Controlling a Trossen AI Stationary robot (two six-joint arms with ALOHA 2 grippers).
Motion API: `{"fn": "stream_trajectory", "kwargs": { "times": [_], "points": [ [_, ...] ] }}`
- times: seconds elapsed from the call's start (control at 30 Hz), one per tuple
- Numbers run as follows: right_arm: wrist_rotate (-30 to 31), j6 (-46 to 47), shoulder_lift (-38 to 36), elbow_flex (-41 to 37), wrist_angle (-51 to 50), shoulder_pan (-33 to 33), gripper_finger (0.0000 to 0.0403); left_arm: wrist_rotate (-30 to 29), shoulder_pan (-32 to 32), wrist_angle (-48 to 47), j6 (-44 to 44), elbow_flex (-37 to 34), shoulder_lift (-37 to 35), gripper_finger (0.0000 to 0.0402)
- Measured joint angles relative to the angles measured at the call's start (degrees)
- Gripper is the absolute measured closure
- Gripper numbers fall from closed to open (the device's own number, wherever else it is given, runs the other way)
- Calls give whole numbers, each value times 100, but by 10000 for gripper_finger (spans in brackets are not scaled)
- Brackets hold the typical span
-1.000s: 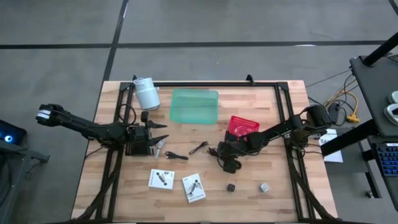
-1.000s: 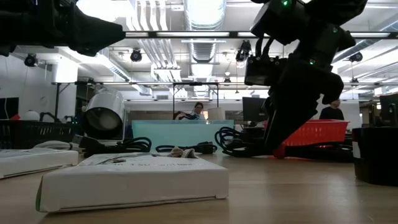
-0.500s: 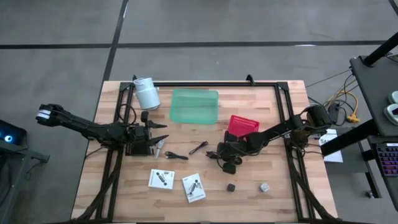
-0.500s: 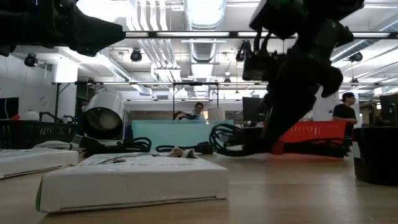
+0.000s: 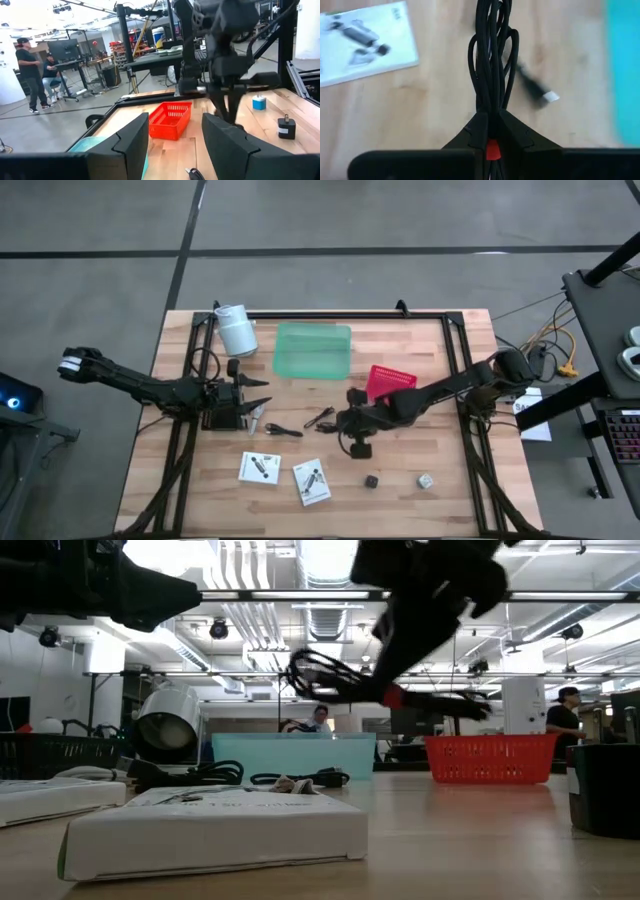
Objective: Pick and place items into bin
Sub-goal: Put the right black charger cable into the blue bin
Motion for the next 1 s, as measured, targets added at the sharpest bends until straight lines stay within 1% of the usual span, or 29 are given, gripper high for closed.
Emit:
{"fn": "stream_trajectory", "kwargs": {
  "times": [0.07,0.2,0.5,0.57,0.73,1.0],
  "points": [
    [262,-327,0,192,-77,-48,385,0,0,1,0,-2,-2,233],
    [427,-939,-9,443,-62,-261,385,0,0,0,0,-7,-2,233],
    [409,-1842,-9,659,-16,-1199,385,0,0,-2,2,-28,-2,233],
    [180,-1998,-9,659,22,-1445,385,0,0,2,20,-31,-2,233],
    [-742,-2379,-9,659,448,-2037,385,0,0,2,37,-31,-9,233],
    [-1305,-2867,-9,658,1011,-2901,385,0,0,4,50,-28,-2,233]
  ]
}}
